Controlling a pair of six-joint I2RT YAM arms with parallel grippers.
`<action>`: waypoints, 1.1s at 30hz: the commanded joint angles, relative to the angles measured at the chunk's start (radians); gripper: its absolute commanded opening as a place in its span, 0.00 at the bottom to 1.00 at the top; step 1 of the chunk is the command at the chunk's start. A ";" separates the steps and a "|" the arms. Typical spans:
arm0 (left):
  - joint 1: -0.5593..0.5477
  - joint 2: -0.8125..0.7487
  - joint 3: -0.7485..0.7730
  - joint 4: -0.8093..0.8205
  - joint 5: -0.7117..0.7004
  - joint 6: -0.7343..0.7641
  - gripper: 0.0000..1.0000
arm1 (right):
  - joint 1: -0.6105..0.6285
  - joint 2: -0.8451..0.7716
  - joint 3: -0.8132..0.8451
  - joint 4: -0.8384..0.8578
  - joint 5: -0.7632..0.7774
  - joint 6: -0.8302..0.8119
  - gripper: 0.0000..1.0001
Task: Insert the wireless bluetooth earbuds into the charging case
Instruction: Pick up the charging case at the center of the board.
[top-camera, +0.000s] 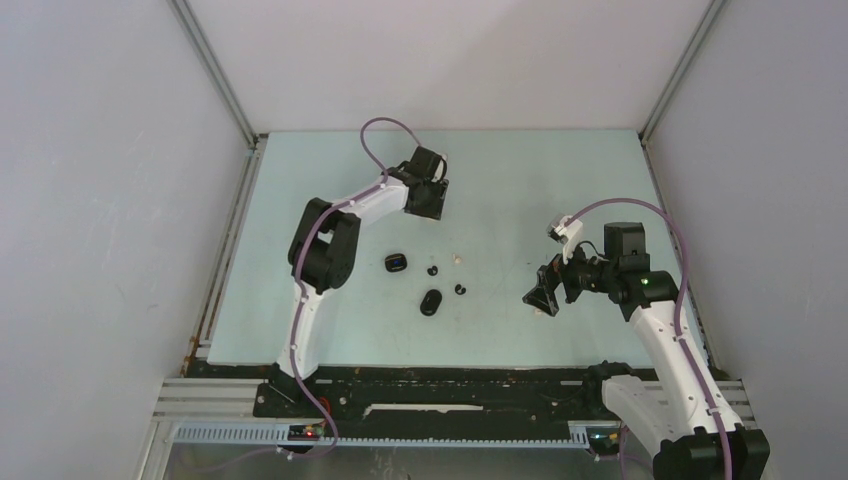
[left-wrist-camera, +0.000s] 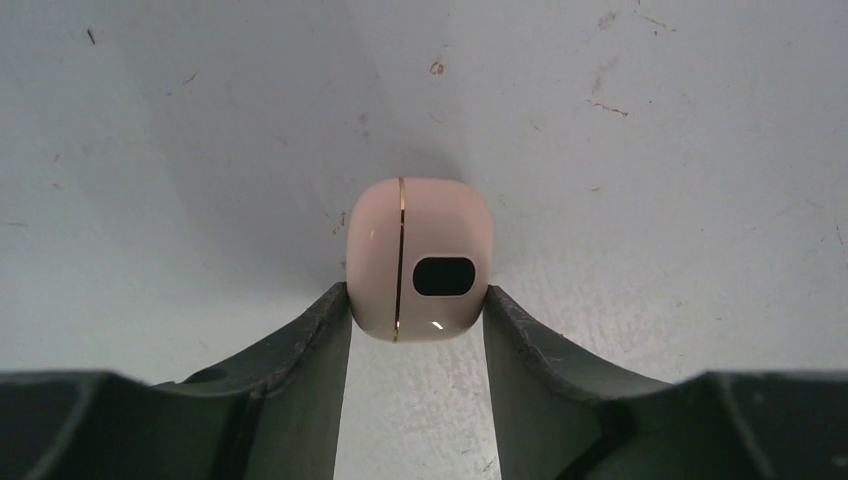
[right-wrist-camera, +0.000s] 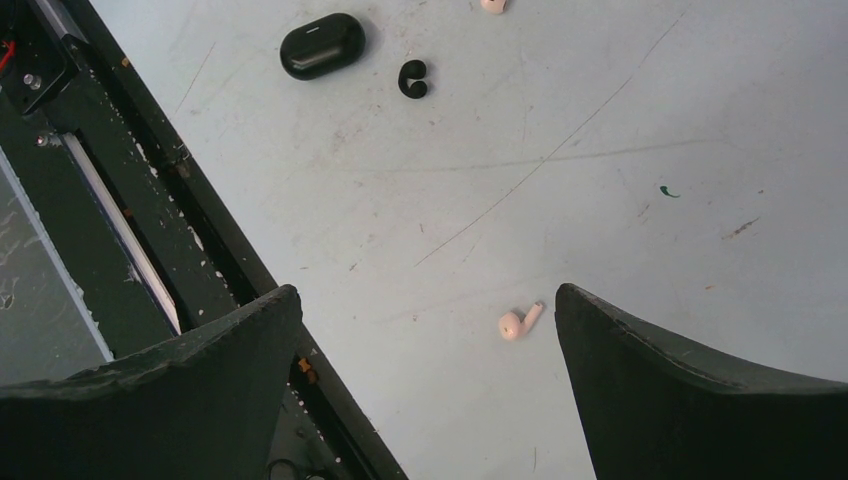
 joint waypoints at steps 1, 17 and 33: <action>0.000 0.012 0.041 0.001 0.017 -0.004 0.49 | 0.002 -0.002 -0.003 0.010 0.007 -0.010 1.00; -0.125 -0.354 -0.307 0.205 -0.024 0.125 0.26 | -0.049 0.014 0.008 0.107 0.067 0.189 0.99; -0.372 -0.815 -0.675 0.328 0.017 0.268 0.25 | -0.014 0.395 0.274 -0.030 -0.338 0.259 0.73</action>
